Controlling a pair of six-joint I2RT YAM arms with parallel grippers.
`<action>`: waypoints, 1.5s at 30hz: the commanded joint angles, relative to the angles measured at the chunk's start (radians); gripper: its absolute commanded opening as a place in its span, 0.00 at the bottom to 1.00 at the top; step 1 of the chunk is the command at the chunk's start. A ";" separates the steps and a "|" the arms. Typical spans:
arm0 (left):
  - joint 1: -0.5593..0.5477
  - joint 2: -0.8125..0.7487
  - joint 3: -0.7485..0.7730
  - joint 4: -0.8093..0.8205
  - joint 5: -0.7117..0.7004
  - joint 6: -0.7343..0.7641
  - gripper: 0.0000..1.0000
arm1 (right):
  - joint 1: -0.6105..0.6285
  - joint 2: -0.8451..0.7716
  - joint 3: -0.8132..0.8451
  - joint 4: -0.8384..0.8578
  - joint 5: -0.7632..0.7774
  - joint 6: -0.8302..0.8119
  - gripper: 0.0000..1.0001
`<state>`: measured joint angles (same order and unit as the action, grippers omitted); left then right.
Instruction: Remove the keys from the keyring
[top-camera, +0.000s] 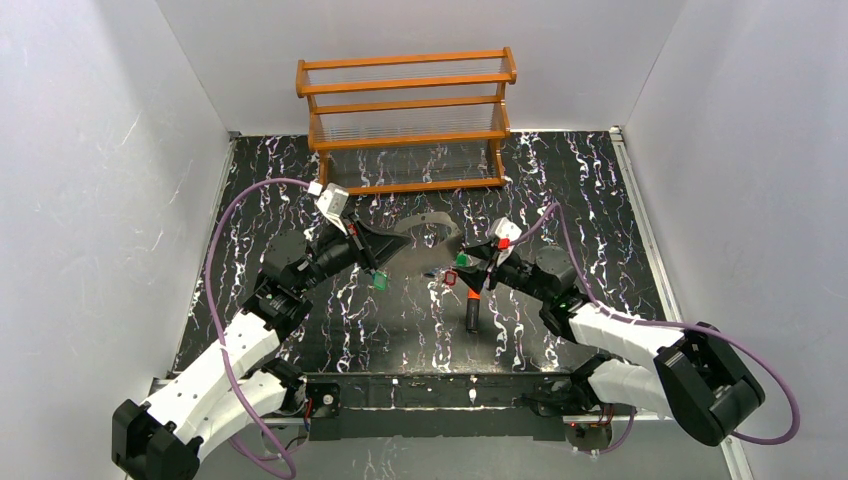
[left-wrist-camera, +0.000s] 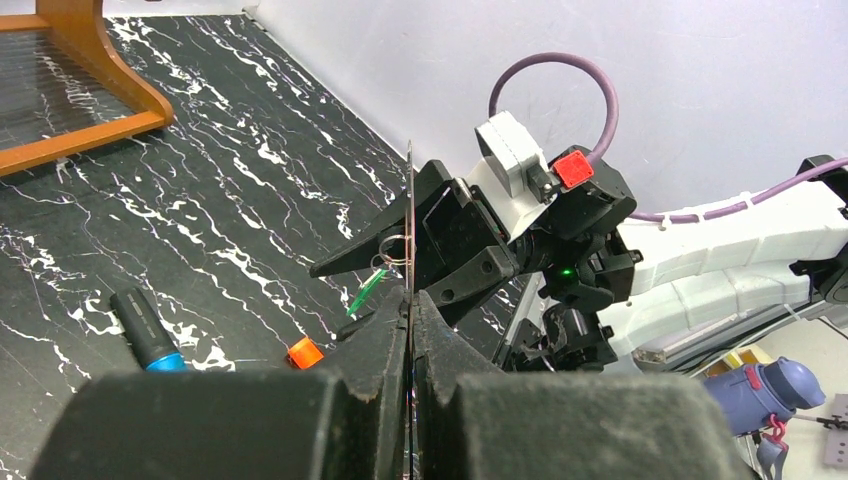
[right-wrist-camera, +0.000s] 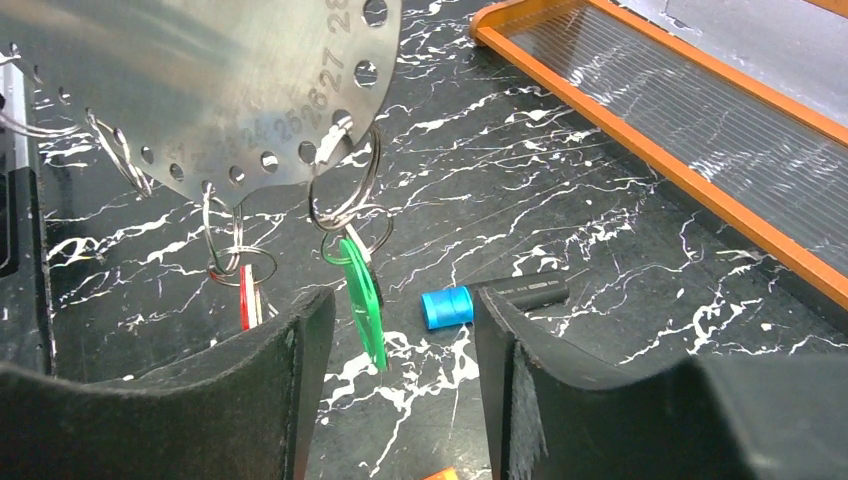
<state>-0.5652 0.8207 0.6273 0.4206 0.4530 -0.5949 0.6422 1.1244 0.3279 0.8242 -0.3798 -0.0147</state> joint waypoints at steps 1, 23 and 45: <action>-0.004 -0.030 0.006 0.071 -0.019 -0.015 0.00 | -0.009 0.014 0.053 0.083 -0.041 0.007 0.59; -0.004 -0.132 -0.157 0.069 -0.266 -0.004 0.00 | -0.018 -0.070 0.100 -0.181 -0.084 -0.059 0.01; -0.004 -0.188 -0.096 -0.334 -0.350 0.332 0.30 | -0.009 0.026 0.563 -0.901 -0.212 -0.257 0.01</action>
<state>-0.5777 0.6579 0.4938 0.2337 0.1818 -0.3347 0.6289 1.1473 0.7822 0.0090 -0.5297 -0.1841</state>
